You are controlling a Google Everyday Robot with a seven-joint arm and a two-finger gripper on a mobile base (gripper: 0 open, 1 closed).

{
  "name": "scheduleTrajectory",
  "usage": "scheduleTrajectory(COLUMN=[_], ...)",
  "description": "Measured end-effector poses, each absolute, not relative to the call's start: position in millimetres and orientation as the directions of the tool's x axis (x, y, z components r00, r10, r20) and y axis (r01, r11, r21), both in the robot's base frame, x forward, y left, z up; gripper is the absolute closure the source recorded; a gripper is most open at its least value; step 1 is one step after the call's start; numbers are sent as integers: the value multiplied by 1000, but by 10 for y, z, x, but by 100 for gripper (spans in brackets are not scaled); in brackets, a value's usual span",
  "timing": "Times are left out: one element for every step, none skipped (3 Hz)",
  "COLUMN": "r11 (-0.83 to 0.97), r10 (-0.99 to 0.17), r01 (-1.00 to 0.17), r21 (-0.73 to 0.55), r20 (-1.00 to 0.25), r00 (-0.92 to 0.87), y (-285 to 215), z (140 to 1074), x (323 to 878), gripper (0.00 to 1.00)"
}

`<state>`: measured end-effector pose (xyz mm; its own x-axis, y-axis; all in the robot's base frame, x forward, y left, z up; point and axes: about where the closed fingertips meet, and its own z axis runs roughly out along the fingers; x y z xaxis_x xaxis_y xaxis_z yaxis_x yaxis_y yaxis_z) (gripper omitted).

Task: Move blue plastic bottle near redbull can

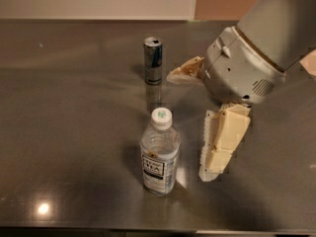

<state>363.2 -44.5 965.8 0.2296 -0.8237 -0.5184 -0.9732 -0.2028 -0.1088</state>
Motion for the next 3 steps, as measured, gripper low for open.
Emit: scheduleTrajectory(r11=[-242, -276, -301], r10=[-800, -769, -752], r01=[-965, -957, -950], r21=[-97, -91, -87], r20=[-543, -577, -591], r00=[255, 277, 292], y=[-293, -192, -140], z=[9585, 9563, 9510], x=[3526, 3449, 3416], gripper=[0, 0, 5])
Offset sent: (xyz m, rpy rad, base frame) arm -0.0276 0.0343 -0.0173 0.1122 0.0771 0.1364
